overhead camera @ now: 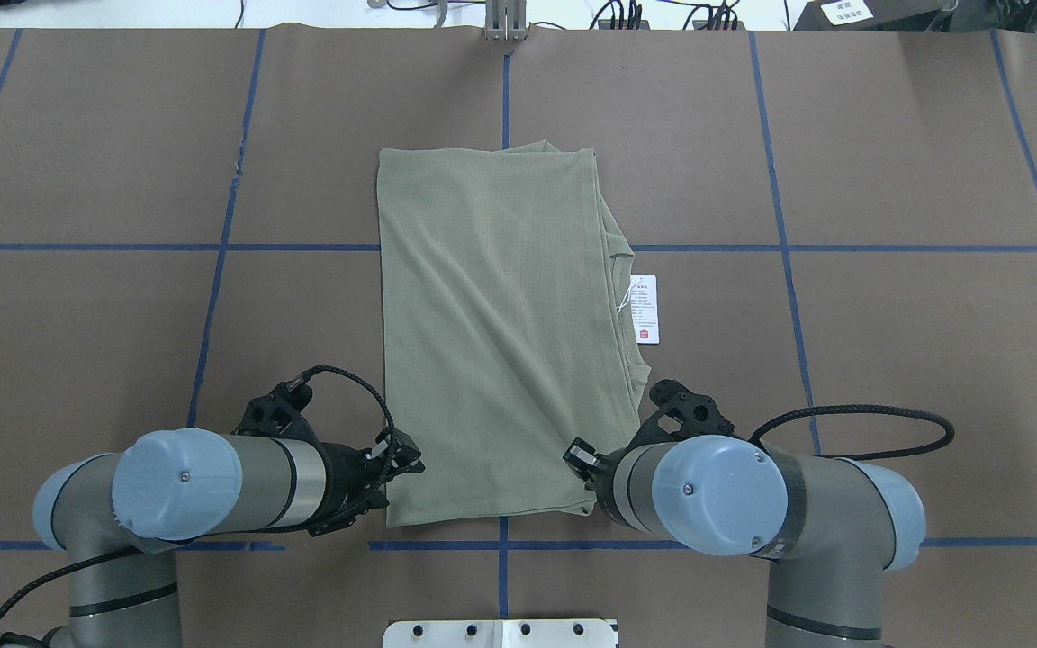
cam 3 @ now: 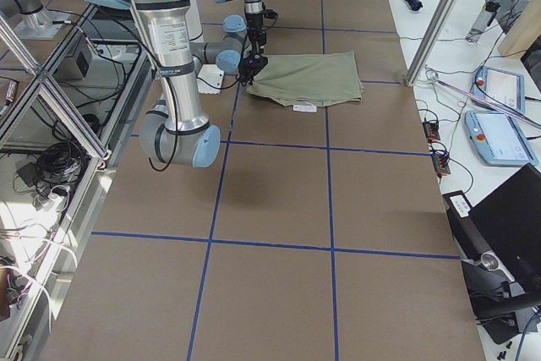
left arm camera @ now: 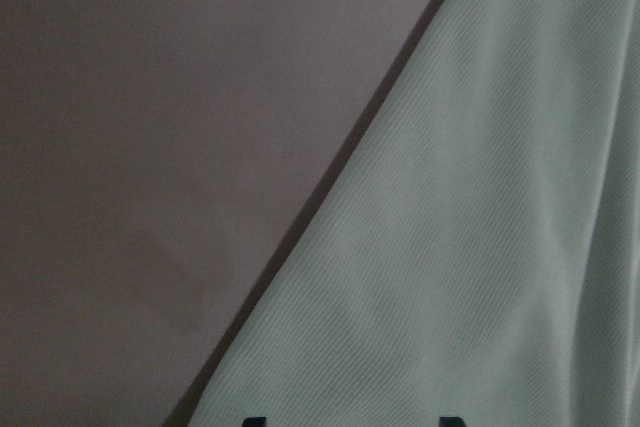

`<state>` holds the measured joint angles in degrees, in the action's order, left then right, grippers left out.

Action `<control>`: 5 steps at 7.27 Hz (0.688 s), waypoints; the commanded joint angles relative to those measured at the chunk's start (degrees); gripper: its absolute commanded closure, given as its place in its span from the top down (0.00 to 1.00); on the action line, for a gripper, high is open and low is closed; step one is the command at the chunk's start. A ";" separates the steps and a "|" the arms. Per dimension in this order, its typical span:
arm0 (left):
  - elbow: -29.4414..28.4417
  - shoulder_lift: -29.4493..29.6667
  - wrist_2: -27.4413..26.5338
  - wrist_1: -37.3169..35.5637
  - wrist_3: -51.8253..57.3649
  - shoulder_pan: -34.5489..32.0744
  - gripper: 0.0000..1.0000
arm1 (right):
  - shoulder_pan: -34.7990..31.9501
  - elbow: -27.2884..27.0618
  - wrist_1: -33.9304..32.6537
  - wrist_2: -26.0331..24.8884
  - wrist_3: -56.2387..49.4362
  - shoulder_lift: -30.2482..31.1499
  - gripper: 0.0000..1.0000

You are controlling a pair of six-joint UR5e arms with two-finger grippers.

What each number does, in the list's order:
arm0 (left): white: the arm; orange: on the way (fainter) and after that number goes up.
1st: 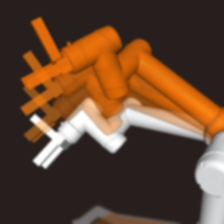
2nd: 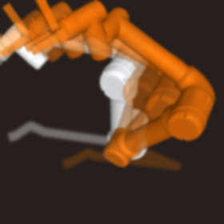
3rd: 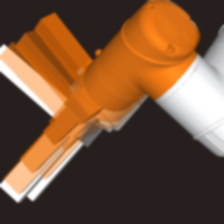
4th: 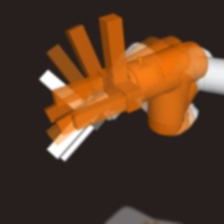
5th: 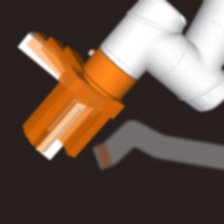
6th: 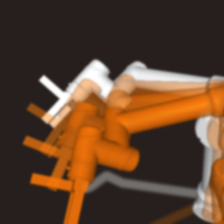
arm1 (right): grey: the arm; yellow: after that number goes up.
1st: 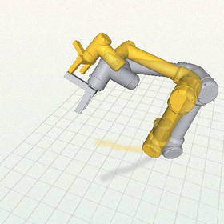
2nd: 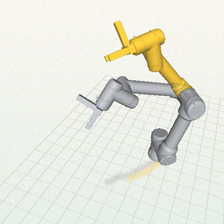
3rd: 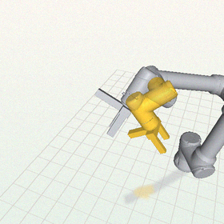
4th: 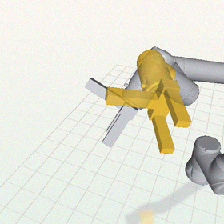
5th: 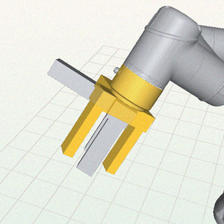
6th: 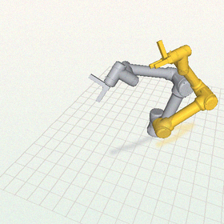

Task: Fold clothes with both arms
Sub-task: 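Move the left gripper to the shirt's near corner beside the right gripper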

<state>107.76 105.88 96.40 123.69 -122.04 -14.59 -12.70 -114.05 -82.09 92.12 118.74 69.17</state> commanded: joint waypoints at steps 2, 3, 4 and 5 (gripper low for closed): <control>-0.18 -0.06 -0.25 -1.26 -0.39 1.58 0.65 | 0.04 -0.03 0.00 -0.01 0.00 0.00 0.00; -0.36 -0.14 -0.25 -1.34 -0.39 2.10 0.65 | 0.04 -0.12 0.00 -0.01 0.00 0.00 0.00; -0.36 -0.23 -0.25 -1.34 -0.39 2.19 0.65 | 0.13 -0.12 0.00 -0.01 0.00 -0.08 0.00; -0.36 -0.23 -0.25 -1.34 -0.39 2.20 0.64 | 0.13 -0.21 0.00 -0.01 0.00 -0.17 0.00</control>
<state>107.44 105.69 96.15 122.36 -122.43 -12.50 -12.60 -114.19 -82.09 92.11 118.74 69.09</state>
